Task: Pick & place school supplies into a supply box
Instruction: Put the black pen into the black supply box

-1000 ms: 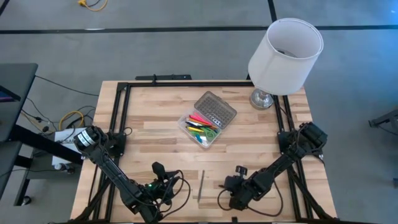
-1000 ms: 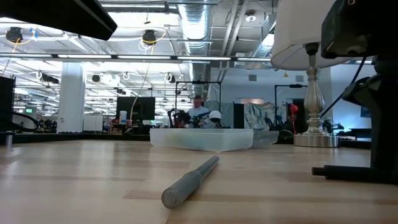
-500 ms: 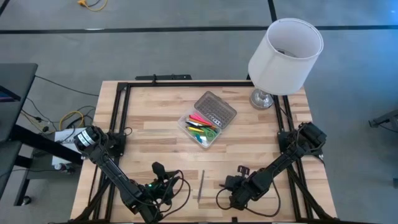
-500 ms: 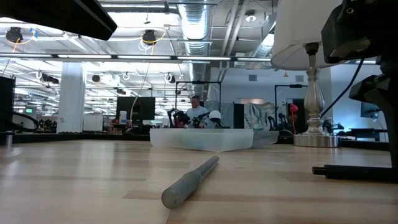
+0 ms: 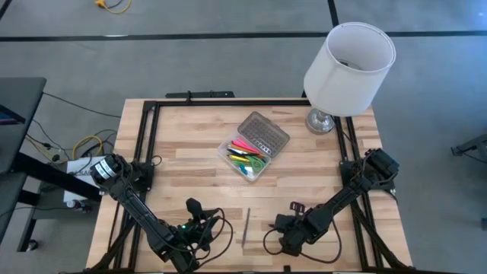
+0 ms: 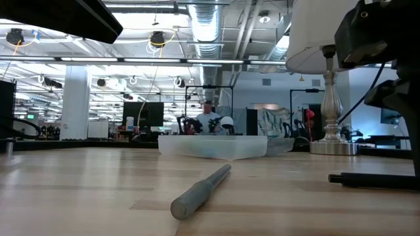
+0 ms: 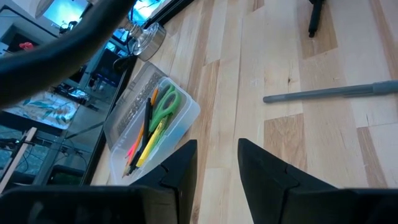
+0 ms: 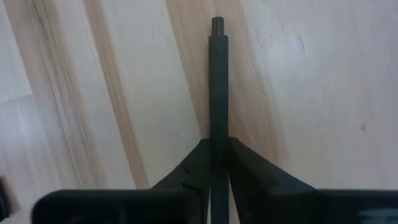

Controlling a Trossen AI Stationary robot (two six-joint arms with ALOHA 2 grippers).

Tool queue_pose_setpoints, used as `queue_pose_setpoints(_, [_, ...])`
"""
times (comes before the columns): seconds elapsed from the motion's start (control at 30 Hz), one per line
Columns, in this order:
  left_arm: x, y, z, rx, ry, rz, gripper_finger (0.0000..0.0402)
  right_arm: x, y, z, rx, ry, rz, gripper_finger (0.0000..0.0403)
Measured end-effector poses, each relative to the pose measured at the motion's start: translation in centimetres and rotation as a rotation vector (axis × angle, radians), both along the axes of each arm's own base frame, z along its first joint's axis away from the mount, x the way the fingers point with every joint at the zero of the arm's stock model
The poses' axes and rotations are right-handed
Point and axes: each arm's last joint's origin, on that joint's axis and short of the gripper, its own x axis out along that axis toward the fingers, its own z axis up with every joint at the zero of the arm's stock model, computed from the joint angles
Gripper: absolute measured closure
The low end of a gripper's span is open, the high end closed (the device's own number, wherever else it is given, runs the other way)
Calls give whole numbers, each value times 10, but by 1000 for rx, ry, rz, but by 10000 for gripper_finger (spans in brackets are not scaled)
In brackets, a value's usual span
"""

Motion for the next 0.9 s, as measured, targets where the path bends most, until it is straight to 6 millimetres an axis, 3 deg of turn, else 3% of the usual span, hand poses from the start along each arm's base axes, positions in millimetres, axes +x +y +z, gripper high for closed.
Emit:
queue_pose_setpoints(0.17, [0,0,0,0,0,0,290,0,0,0,-2,-3,7,386])
queue_pose_setpoints(0.43, [0,0,0,0,0,0,290,0,0,0,-10,-6,24,366])
queue_pose_setpoints(0.7, [0,0,0,0,1,-1,290,1,0,1,-56,-32,113,390])
queue_pose_setpoints(0.9, [0,0,0,1,2,0,290,5,4,7,-116,-74,199,383])
